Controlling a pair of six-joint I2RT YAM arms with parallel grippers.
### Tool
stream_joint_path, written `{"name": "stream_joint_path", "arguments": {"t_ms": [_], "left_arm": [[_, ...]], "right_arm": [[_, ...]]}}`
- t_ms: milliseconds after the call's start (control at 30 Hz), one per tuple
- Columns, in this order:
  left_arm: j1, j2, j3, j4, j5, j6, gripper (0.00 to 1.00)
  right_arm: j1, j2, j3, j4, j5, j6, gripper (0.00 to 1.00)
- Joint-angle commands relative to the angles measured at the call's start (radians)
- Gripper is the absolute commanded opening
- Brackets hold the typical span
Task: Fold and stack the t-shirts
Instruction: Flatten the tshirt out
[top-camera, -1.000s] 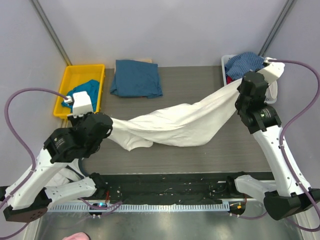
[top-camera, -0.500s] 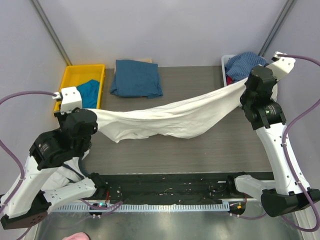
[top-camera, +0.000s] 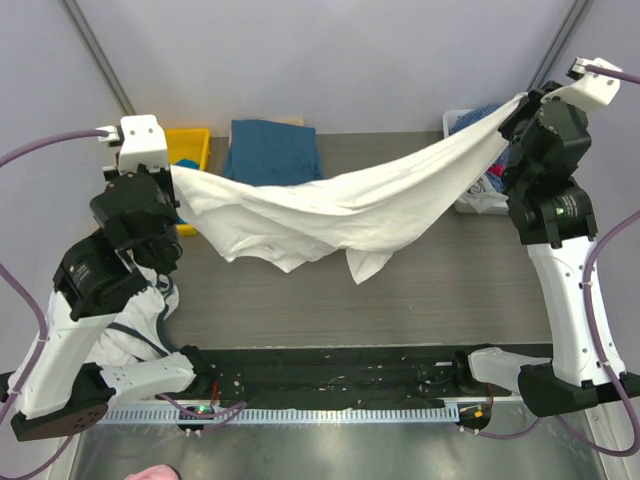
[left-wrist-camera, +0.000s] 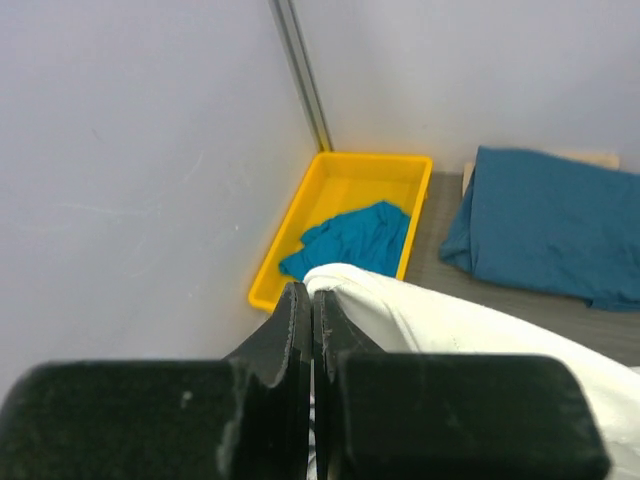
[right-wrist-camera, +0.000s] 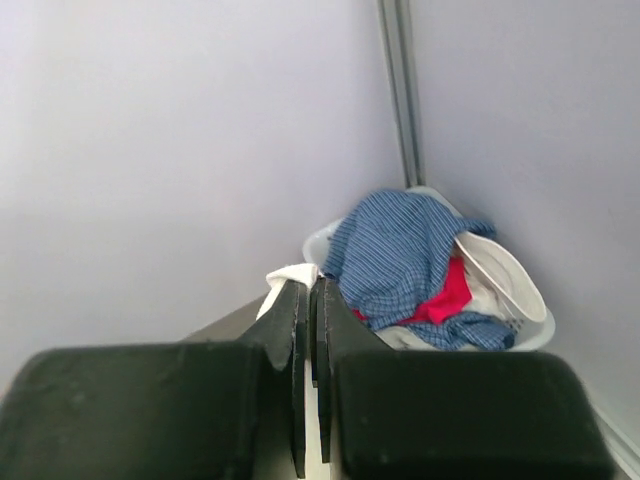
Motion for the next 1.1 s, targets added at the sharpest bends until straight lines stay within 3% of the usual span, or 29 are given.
{"name": "stream_joint_path", "arguments": {"t_ms": [0, 167, 400, 567, 667, 900, 1067], "left_arm": [[0.005, -0.002, 0.16, 0.152, 0.022, 0.164, 0.0], [0.007, -0.062, 0.21, 0.103, 0.058, 0.127, 0.0], [0.007, -0.108, 0.263, -0.15, 0.162, -0.051, 0.0], [0.005, -0.151, 0.253, -0.157, 0.191, -0.114, 0.0], [0.005, -0.157, 0.144, -0.062, 0.161, -0.063, 0.0], [0.024, -0.032, -0.229, 0.409, 0.192, 0.125, 0.0], [0.292, 0.186, -0.297, 0.518, 0.449, -0.034, 0.0]], "right_arm": [[-0.008, -0.046, 0.1, 0.078, -0.088, -0.061, 0.01], [-0.008, -0.147, 0.082, 0.038, -0.185, -0.067, 0.01], [-0.008, -0.251, 0.089, -0.132, -0.354, -0.009, 0.01], [-0.006, -0.32, 0.082, -0.195, -0.394, 0.016, 0.01], [-0.008, -0.339, 0.033, -0.219, -0.42, 0.045, 0.01], [-0.008, -0.3, -0.294, -0.206, -0.366, 0.135, 0.01], [-0.006, -0.233, -0.517, 0.013, -0.253, 0.188, 0.01]]}}
